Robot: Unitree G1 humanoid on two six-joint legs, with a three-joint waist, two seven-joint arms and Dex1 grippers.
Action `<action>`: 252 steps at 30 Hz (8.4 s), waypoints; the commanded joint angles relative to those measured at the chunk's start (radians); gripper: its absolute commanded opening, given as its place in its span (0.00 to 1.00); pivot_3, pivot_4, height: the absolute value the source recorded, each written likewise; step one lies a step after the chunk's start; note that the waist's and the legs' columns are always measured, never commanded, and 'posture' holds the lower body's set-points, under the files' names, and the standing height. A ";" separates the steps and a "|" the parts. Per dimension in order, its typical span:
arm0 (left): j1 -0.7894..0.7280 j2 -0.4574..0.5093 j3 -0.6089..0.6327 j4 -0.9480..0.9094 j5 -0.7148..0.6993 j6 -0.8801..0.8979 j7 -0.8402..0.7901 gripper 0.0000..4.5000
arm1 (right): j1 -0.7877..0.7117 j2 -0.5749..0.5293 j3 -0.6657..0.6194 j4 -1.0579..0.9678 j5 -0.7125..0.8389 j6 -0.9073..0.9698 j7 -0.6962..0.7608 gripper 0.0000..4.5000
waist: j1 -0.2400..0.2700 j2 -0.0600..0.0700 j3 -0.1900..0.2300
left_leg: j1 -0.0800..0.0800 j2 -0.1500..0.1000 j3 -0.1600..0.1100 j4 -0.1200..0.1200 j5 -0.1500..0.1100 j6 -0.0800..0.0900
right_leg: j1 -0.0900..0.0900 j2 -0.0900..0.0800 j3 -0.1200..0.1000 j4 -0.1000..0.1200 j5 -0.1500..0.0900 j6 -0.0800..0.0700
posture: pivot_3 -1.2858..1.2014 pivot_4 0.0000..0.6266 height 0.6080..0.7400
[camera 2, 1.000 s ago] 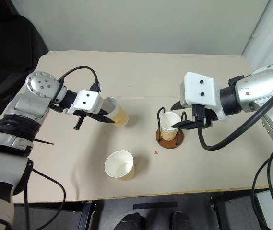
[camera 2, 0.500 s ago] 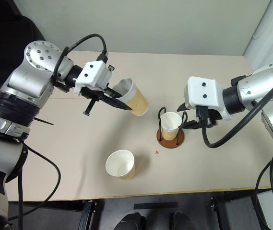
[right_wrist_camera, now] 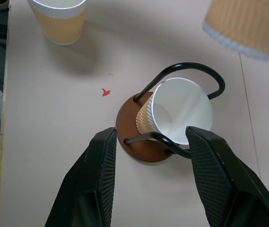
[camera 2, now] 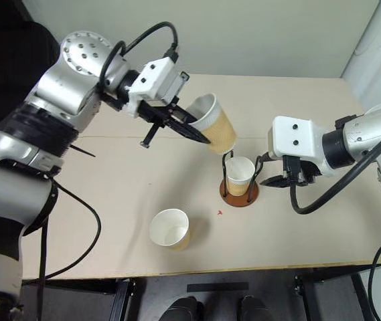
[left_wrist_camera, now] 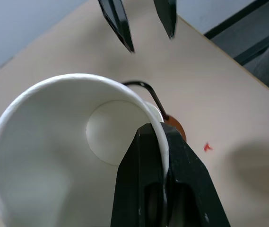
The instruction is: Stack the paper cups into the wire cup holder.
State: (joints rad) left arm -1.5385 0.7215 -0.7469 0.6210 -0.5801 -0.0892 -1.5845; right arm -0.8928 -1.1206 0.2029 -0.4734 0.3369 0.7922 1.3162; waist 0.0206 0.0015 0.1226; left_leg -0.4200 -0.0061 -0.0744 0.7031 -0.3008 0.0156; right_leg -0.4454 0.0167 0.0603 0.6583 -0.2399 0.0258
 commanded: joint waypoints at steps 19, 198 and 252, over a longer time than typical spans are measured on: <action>-0.077 -0.146 -0.117 0.152 0.010 -0.204 -0.030 0.00 | 0.043 -0.068 -0.107 -0.119 0.073 0.109 -0.071 0.51 | 0.014 0.000 0.000 | -0.001 0.000 0.001 0.002 0.000 0.001 | 0.000 0.000 0.000 0.003 0.000 0.002 | 0.52 0.24 1.00; 0.638 0.135 0.279 -0.650 0.325 0.218 -0.021 0.99 | 0.033 0.005 -0.070 -0.170 0.210 0.163 -0.175 0.51 | -0.001 0.002 0.000 | 0.000 -0.001 0.001 0.012 -0.002 0.004 | 0.004 0.000 0.001 0.004 0.001 0.006 | 0.52 0.24 1.00; 0.167 0.163 0.222 -0.395 0.001 0.410 -0.030 0.00 | -0.037 0.020 -0.069 -0.108 0.283 0.118 -0.109 0.51 | 0.004 0.002 0.000 | 0.001 -0.001 0.000 0.011 -0.002 0.004 | 0.005 -0.001 0.001 0.001 0.001 0.006 | 0.52 0.24 1.00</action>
State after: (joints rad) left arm -1.3089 0.9106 -0.4945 0.1298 -0.5782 0.3464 -1.5866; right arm -0.9120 -1.0945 0.1440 -0.5727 0.6208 0.9097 1.2030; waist 0.0246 0.0035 0.1226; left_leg -0.4189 -0.0073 -0.0742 0.7135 -0.3028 0.0196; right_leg -0.4404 0.0157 0.0605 0.6600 -0.2386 0.0318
